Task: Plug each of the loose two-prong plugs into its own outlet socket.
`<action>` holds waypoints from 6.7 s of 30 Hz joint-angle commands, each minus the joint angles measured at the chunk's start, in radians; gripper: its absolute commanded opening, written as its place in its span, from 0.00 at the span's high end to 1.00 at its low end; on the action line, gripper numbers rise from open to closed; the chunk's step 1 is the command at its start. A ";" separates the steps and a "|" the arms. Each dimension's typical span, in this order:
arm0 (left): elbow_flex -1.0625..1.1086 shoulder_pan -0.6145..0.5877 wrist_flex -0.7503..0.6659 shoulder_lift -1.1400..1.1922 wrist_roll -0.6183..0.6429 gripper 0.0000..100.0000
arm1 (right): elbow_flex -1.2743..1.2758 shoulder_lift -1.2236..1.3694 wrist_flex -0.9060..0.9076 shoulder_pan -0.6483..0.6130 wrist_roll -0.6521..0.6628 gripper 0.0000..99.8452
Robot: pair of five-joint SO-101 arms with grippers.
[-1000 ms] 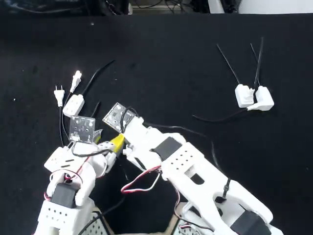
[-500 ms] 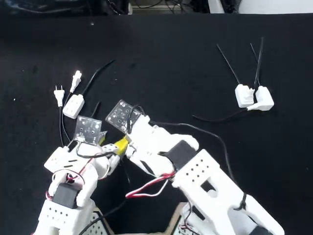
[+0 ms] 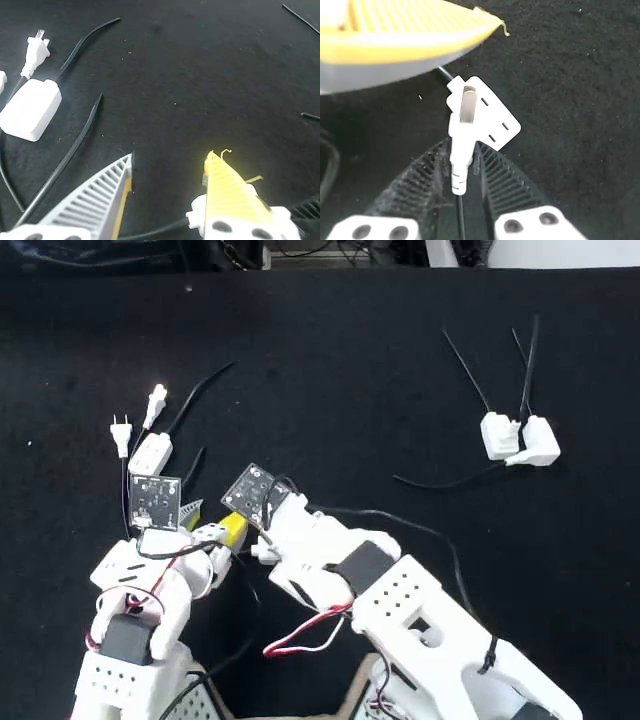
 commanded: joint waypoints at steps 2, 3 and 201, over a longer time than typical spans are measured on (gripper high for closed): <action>-0.070 0.114 -0.005 -0.011 0.015 0.77 | -0.061 0.091 -0.038 -0.048 -0.006 0.99; -0.070 0.120 -0.005 -0.011 0.015 0.77 | -0.077 0.105 -0.034 -0.054 -0.006 0.99; 0.021 -0.024 -0.040 -0.009 -0.057 0.77 | -0.912 0.920 0.612 0.018 -0.687 0.99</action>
